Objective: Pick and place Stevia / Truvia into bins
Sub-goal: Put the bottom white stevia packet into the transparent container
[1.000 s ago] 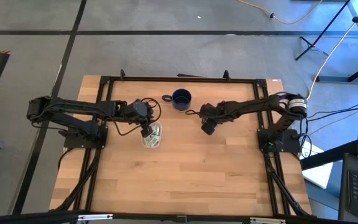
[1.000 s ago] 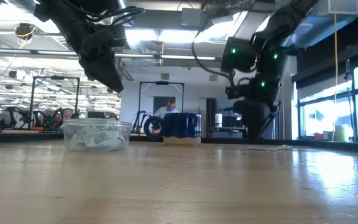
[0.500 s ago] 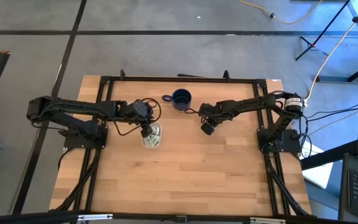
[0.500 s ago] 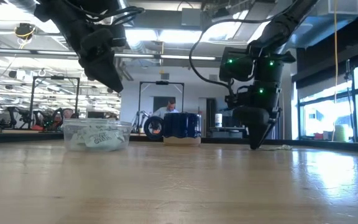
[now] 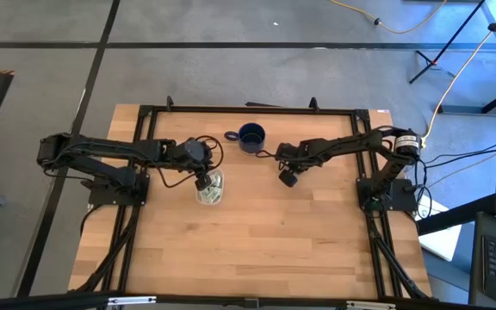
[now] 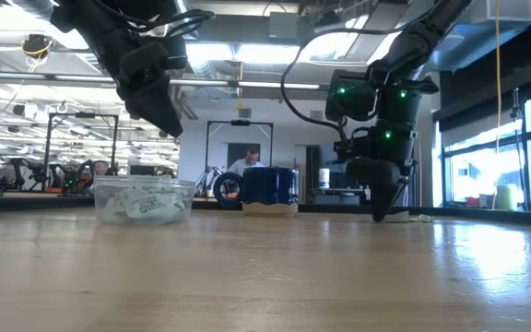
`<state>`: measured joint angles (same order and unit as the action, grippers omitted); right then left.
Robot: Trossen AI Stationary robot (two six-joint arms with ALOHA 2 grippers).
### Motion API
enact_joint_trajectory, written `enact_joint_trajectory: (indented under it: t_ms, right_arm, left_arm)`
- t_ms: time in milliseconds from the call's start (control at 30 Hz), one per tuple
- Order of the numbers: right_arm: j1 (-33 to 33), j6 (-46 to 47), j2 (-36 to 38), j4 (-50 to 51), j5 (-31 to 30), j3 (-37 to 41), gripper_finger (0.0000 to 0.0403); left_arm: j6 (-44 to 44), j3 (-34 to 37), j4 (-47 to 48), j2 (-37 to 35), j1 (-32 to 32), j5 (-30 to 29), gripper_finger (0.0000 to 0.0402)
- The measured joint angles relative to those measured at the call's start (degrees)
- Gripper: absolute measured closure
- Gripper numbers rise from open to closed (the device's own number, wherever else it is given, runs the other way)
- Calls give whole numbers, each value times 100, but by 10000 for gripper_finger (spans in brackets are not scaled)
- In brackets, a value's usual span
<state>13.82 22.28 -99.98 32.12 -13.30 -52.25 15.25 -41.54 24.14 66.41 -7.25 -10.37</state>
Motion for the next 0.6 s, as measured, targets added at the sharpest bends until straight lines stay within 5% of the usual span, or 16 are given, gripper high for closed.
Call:
enact_joint_trajectory:
  t_ms: [400,600]
  right_arm:
    - [-510,-36,1168,-286,116,26,402]
    - [-1147,-435,1968,-1610,1074,22,402]
  left_arm:
    - [-954,0,-817,15,11,671,323]
    - [-1916,-2,-2020,350,187,1116,304]
